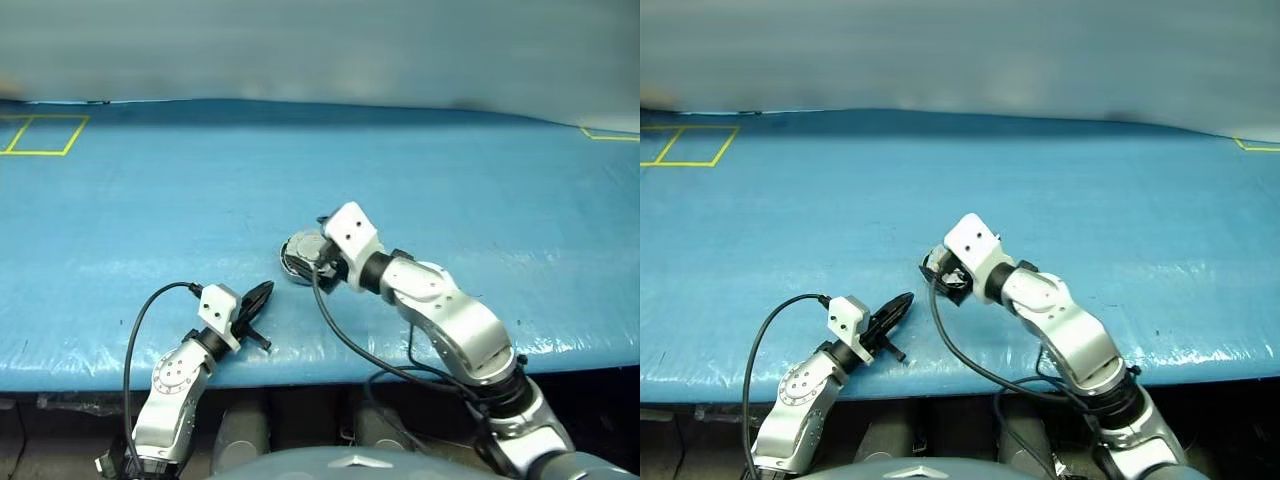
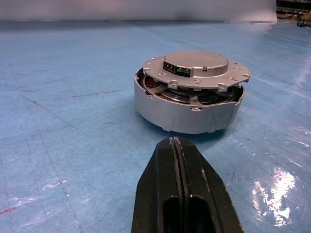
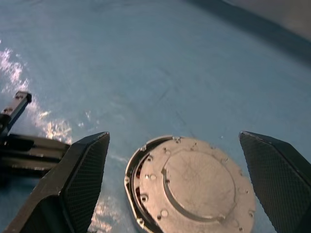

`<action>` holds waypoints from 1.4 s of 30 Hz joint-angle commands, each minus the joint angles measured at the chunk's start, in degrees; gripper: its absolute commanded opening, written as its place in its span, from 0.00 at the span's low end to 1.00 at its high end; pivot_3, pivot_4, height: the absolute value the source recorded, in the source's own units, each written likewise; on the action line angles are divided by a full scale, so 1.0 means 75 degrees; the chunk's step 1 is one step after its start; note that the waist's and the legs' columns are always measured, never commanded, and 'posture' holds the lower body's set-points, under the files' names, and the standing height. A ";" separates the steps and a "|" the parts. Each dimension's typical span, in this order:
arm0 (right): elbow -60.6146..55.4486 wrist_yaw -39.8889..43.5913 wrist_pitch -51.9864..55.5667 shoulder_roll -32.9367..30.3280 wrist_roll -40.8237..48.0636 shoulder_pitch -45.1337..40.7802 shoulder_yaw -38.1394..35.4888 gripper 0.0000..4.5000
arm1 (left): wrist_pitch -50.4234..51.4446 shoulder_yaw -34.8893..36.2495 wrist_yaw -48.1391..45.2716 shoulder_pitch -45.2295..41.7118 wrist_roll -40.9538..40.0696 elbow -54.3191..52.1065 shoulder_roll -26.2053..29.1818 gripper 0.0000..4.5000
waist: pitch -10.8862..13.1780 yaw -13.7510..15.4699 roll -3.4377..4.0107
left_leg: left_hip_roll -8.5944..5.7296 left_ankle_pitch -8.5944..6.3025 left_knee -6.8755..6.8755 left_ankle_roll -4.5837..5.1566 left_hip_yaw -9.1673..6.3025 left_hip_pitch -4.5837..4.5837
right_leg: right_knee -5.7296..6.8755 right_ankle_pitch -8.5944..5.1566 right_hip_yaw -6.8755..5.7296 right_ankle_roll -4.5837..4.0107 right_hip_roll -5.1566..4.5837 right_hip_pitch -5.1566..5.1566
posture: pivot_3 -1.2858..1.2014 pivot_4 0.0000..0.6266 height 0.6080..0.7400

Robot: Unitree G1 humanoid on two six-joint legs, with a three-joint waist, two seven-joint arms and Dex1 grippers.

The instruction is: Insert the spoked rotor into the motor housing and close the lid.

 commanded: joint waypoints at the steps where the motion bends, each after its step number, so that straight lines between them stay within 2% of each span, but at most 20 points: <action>1: 0.0470 0.0878 -0.0789 -0.0175 0.0252 -0.0024 -0.0283 1.00 | -0.0152 -0.0006 -0.0018 -0.0032 -0.0045 -0.0073 -0.0036 0.00 | 0.0001 -0.0005 -0.0001 | 0.0001 0.0000 0.0000 0.0000 -0.0010 0.0004 | 0.0003 0.0002 -0.0001 0.0003 0.0009 0.0003 | 0.52 0.24 1.00; 9: 0.1632 0.1594 -0.1530 -0.0062 0.0128 -0.0415 -0.0325 1.00 | -0.0227 0.0049 0.0066 0.0051 -0.0040 -0.0133 -0.0063 0.00 | 0.0001 0.0046 0.0000 | 0.0003 0.0000 -0.0003 0.0000 -0.0031 0.0031 | 0.0005 -0.0009 -0.0008 -0.0015 0.0018 0.0031 | 0.52 0.24 1.00; 22: 0.3590 0.1869 -0.2196 0.0348 -0.0250 -0.1170 -0.0388 1.00 | -0.0336 0.0074 0.0199 0.0181 -0.0018 -0.0239 -0.0072 0.00 | 0.0002 0.0095 0.0002 | -0.0001 0.0000 -0.0002 -0.0001 -0.0024 0.0034 | 0.0004 -0.0005 -0.0008 -0.0011 0.0013 0.0037 | 0.52 0.24 1.00; 34: 0.4192 0.1912 -0.2351 0.0587 -0.0461 -0.1248 -0.0576 1.00 | -0.0396 0.0094 0.0273 0.0222 -0.0020 -0.0294 -0.0019 0.00 | 0.0002 0.0092 0.0003 | 0.0000 0.0000 -0.0003 0.0000 -0.0017 0.0035 | 0.0004 0.0010 -0.0007 0.0013 0.0014 0.0037 | 0.52 0.24 1.00; 37: 0.4090 0.1938 -0.2277 0.0613 -0.0438 -0.1135 -0.0573 0.85 | -0.0393 0.0085 0.0279 0.0200 -0.0010 -0.0280 -0.0025 0.00 | 0.0002 0.0092 0.0003 | 0.0000 0.0000 -0.0003 -0.0001 -0.0017 0.0035 | 0.0004 0.0010 -0.0007 0.0013 0.0014 0.0037 | 0.52 0.24 1.00; 39: 0.4017 0.1937 -0.2237 0.0618 -0.0431 -0.1076 -0.0570 0.71 | -0.0392 0.0081 0.0280 0.0198 -0.0010 -0.0276 -0.0031 0.00 | 0.0003 0.0093 0.0003 | 0.0000 0.0000 -0.0002 -0.0001 -0.0017 0.0035 | 0.0004 0.0010 -0.0007 0.0013 0.0014 0.0037 | 0.52 0.24 1.00; 40: 0.3987 0.1934 -0.2214 0.0624 -0.0422 -0.1053 -0.0576 0.67 | -0.0393 0.0076 0.0279 0.0198 -0.0008 -0.0273 -0.0031 0.00 | 0.0002 0.0093 0.0004 | 0.0000 0.0000 -0.0002 -0.0001 -0.0016 0.0035 | 0.0004 0.0010 -0.0007 0.0014 0.0013 0.0037 | 0.52 0.24 1.00; 42: 0.3937 0.1916 -0.2188 0.0636 -0.0419 -0.1014 -0.0582 0.67 | -0.0392 0.0068 0.0275 0.0194 -0.0006 -0.0261 -0.0034 0.00 | 0.0002 0.0094 0.0004 | 0.0000 0.0000 -0.0003 -0.0001 -0.0017 0.0035 | 0.0004 0.0010 -0.0007 0.0014 0.0013 0.0037 | 0.52 0.24 1.00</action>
